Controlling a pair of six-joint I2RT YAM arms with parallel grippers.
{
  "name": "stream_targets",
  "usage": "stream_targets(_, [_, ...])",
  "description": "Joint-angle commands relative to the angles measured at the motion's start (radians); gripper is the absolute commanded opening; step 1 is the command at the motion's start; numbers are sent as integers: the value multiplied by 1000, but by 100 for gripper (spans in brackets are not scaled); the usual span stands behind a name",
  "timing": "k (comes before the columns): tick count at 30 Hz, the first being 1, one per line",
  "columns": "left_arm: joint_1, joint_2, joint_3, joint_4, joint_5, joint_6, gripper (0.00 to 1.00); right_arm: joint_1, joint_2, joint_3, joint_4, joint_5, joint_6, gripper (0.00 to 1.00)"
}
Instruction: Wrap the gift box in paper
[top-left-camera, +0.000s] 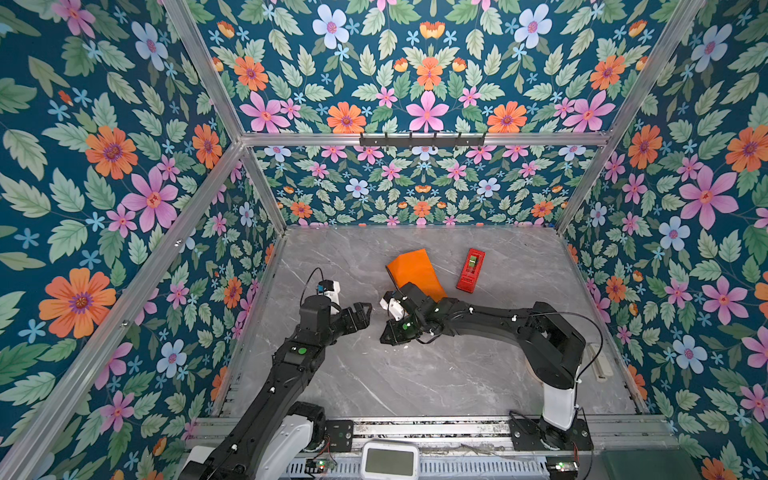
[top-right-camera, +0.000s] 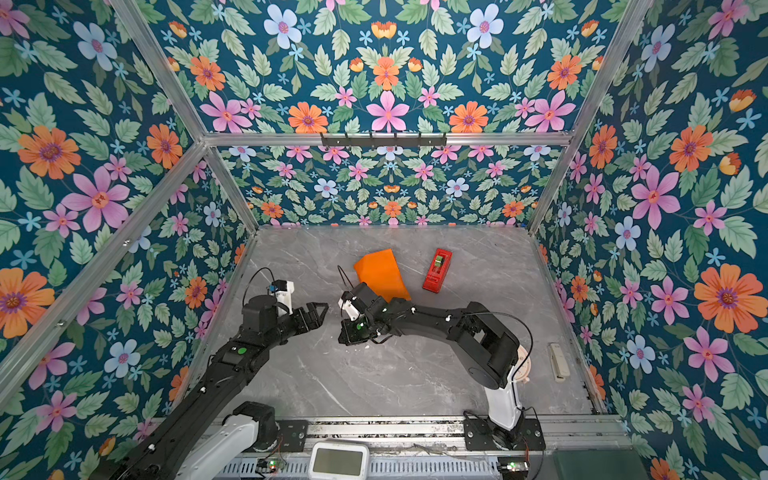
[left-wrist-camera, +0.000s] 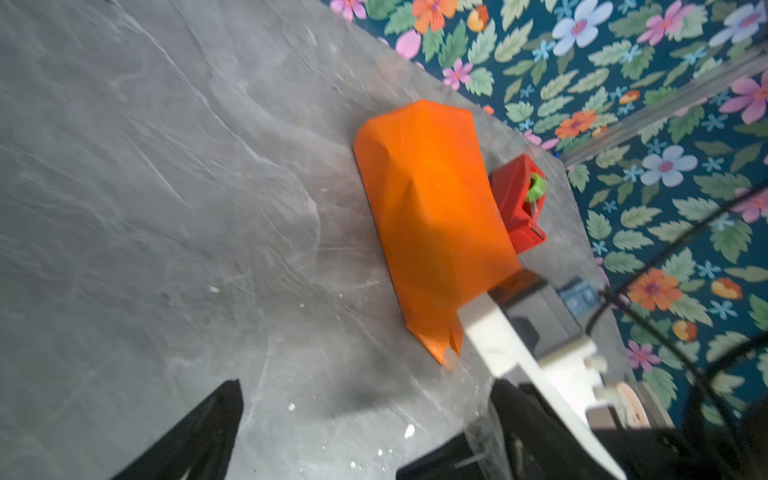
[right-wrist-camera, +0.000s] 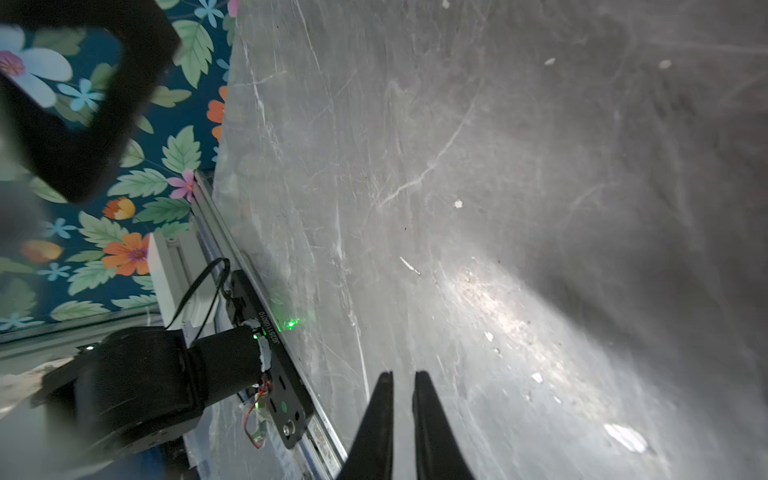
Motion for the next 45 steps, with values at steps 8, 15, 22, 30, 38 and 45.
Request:
stream_targets(8, [-17,83,-38,-28,-58,12,86,-37,-176,-118,-27,91,-43,25])
stream_targets(15, [-305,330,-22,-47,-516,28,88,-129,-311,-237,45,58,0,27])
stream_targets(22, [-435,505,4,-21,-662,22,89,-176,-410,-330,56,73,-2,27])
stream_targets(30, [-527,620,7,1,-607,-29,91,-191,-438,-378,76,78,12,27])
stream_targets(38, [-565,521,-41,153,-451,-64,94,-199,-448,-379,57,88,11,27])
stream_targets(45, [-557,305,14,25,-638,-7,97,-249,-540,-436,16,147,42,32])
